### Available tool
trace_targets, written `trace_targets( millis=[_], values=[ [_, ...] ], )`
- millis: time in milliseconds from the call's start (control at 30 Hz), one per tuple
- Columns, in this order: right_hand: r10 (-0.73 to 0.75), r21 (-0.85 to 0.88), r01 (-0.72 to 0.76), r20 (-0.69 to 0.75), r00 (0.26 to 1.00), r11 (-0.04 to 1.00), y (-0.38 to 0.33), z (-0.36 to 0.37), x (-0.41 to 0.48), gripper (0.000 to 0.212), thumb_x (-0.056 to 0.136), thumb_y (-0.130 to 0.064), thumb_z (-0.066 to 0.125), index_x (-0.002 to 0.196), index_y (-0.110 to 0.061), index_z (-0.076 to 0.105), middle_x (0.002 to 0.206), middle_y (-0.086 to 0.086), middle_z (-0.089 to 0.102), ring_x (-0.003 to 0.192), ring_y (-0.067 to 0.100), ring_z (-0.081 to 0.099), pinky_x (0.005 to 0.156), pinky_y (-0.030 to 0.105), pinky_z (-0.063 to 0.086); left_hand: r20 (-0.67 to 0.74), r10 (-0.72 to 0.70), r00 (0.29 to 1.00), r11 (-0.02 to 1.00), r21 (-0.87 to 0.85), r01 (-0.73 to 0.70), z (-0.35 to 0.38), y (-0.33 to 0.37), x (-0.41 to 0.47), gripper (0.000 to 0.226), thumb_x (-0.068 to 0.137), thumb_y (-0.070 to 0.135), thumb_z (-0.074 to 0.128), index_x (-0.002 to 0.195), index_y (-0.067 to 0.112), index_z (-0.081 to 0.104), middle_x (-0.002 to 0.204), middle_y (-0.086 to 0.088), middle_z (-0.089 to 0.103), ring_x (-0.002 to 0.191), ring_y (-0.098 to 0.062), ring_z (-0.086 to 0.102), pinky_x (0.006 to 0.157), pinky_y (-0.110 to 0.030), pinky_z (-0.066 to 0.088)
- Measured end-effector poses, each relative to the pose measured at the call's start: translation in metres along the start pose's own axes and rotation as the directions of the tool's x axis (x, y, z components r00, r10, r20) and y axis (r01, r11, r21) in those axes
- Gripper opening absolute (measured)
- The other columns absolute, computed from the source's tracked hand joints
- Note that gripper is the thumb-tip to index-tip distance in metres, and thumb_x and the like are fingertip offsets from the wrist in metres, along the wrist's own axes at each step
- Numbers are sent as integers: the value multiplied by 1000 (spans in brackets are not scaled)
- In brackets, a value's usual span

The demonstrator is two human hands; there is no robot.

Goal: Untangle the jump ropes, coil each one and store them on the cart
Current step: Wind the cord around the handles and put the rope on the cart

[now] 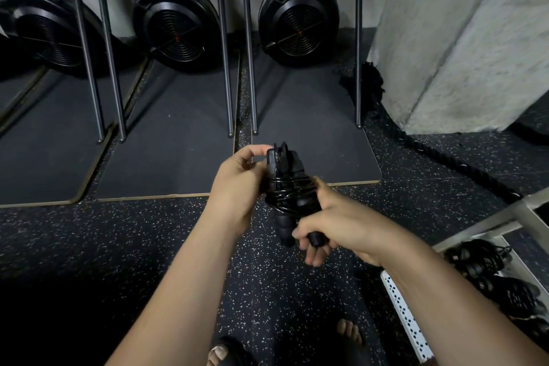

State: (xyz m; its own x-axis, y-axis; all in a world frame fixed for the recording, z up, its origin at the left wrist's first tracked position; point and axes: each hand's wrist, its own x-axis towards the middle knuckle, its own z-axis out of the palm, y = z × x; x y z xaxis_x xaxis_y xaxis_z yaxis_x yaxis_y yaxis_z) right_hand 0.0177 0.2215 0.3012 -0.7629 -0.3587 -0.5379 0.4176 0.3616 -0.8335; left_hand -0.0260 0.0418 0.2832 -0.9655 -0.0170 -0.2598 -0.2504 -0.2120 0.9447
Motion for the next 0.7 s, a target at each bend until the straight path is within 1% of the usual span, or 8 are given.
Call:
trace_targets(
  millis=[67, 100, 200, 333, 400, 500, 633, 700],
  values=[
    [1, -14, -1, -31, 1000, 1000, 3, -1, 2, 54, 96, 5, 61, 131, -29, 39, 85, 21, 66, 64, 34, 68, 57, 38, 59, 20, -69, 997, 997, -26, 70, 0, 7, -2, 24, 110, 27, 54, 112, 15, 74, 91, -7, 75, 80, -21, 65, 75, -35, 51],
    [6, -23, -7, -32, 999, 1000, 4, 0, 3, 52, 96, 5, 61, 130, -28, 39, 85, 21, 65, 64, 34, 67, 57, 38, 59, 31, -105, 994, 994, 6, 105, -1, 10, -3, 40, 108, 50, 52, 112, 18, 76, 98, -5, 77, 87, -21, 69, 81, -37, 52],
    [22, -48, -23, -10, 1000, 999, 8, 3, 2, 47, 95, 4, 61, 126, -25, 40, 84, 20, 65, 63, 32, 67, 56, 38, 57, 95, -62, 994, 950, 310, 30, -2, 16, -8, 65, 87, 87, 50, 111, 34, 80, 109, 5, 80, 105, -14, 74, 97, -39, 56],
    [-12, -27, 13, 58, 998, 1000, 7, 3, -3, 48, 96, -2, 74, 132, -19, 49, 93, 14, 70, 74, 24, 68, 63, 36, 55, 66, -16, 998, 937, 351, -8, -6, 16, -7, 54, 88, 78, 65, 99, 27, 82, 91, 6, 78, 91, -13, 74, 99, -40, 57],
    [-31, -18, 33, 91, 995, 999, 7, 0, -5, 40, 94, -17, 83, 126, -18, 60, 94, 1, 72, 80, 15, 64, 68, 31, 53, 42, -57, 997, 968, 249, 45, -8, 16, -5, 54, 88, 73, 70, 97, 20, 82, 90, 0, 78, 88, -16, 74, 97, -41, 58],
    [-8, -32, 10, 75, 997, 999, 7, 2, -7, 37, 90, -48, 77, 110, -16, 71, 89, -11, 74, 84, 10, 62, 76, 30, 52, 28, -106, 994, 987, 127, 102, -12, 15, -1, 51, 87, 68, 76, 93, 18, 81, 87, -4, 74, 82, -20, 71, 91, -41, 59],
    [-26, 298, -21, 154, 988, 954, 11, 10, -7, 56, 93, -43, 70, 128, 0, 67, 117, 20, 76, 106, 38, 74, 93, 43, 59, 58, -146, 988, 988, 63, 142, -15, 17, 1, 48, 88, 65, 76, 96, 17, 79, 91, -7, 71, 85, -23, 69, 93, -44, 58],
    [-90, 426, -2, 198, 976, 905, 8, 10, -9, 53, 99, -34, 64, 131, 9, 59, 115, 30, 74, 102, 43, 74, 90, 44, 60, 71, -188, 980, 982, -10, 189, -17, 19, 1, 47, 88, 63, 76, 96, 16, 76, 91, -8, 70, 86, -24, 69, 93, -43, 56]
  ],
)
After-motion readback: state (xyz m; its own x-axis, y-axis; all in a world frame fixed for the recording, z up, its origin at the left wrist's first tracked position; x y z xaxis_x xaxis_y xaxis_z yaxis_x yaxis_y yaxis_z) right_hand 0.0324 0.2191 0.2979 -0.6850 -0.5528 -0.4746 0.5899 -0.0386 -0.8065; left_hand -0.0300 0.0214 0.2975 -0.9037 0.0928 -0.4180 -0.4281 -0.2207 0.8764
